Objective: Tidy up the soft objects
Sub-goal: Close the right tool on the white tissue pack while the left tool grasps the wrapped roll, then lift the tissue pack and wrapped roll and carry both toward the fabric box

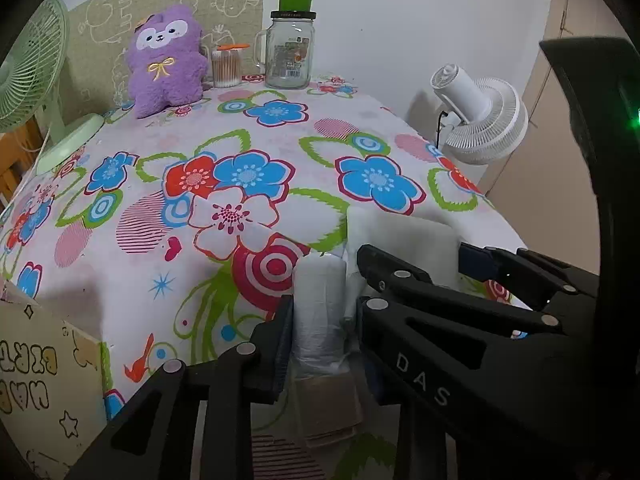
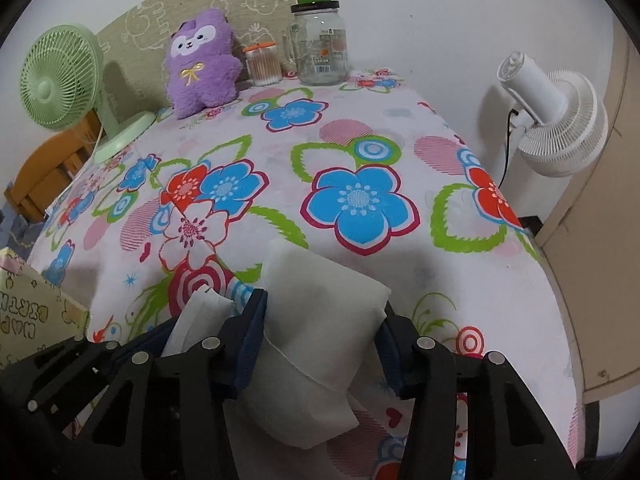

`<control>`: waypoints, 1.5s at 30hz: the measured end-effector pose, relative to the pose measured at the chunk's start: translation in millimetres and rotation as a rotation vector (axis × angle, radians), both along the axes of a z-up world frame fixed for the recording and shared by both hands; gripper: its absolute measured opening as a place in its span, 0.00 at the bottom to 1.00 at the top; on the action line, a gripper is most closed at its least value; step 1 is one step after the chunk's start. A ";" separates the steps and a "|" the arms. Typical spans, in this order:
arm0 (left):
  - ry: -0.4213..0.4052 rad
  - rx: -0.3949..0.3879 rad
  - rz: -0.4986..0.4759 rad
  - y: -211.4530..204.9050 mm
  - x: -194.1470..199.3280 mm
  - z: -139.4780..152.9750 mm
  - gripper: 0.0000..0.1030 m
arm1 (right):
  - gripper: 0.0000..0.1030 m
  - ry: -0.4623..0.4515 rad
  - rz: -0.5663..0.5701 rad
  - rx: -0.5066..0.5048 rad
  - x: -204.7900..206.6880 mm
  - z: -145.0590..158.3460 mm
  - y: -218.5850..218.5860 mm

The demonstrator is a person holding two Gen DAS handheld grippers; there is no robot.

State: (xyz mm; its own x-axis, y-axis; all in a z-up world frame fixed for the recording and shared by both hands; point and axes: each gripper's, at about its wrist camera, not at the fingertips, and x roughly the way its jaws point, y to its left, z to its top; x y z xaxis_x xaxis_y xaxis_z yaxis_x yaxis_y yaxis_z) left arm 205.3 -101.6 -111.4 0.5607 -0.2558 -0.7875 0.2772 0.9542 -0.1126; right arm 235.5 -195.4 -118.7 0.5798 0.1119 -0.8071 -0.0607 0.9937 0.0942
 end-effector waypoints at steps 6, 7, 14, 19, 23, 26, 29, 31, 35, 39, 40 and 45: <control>-0.006 0.016 0.003 -0.6 -7.4 0.5 0.26 | 0.47 -0.002 0.002 0.005 -8.4 2.3 1.1; -0.006 0.018 0.004 -0.6 -8.4 0.7 0.26 | 0.46 -0.002 0.001 0.010 -10.1 2.8 0.9; -0.019 0.033 0.005 -1.8 -19.3 4.2 0.24 | 0.40 -0.009 0.002 0.028 -22.7 8.0 1.0; -0.029 0.038 0.007 -1.5 -28.1 7.0 0.24 | 0.37 -0.020 0.000 0.038 -33.5 12.8 2.1; -0.044 0.046 0.012 -1.0 -36.2 11.6 0.23 | 0.35 -0.032 -0.006 0.056 -43.2 18.1 2.6; -0.058 0.052 0.015 -0.5 -41.9 15.4 0.23 | 0.35 -0.047 -0.004 0.054 -49.5 23.7 4.4; -0.077 0.054 0.018 0.4 -48.7 21.3 0.23 | 0.35 -0.062 -0.002 0.051 -55.6 30.3 6.2; -0.085 0.054 0.019 1.2 -52.9 24.4 0.23 | 0.35 -0.072 -0.001 0.050 -60.2 34.2 7.2; -0.104 0.058 0.021 2.7 -63.6 31.0 0.23 | 0.35 -0.090 0.009 0.043 -70.2 41.3 9.9; -0.124 0.059 0.023 4.5 -73.4 37.3 0.23 | 0.35 -0.111 0.013 0.038 -80.8 49.4 13.4; -0.131 0.061 0.025 5.2 -76.7 39.7 0.23 | 0.35 -0.116 0.014 0.036 -83.0 51.4 14.4; -0.164 0.063 0.032 9.7 -91.1 48.6 0.23 | 0.34 -0.149 0.022 0.028 -98.2 63.5 19.9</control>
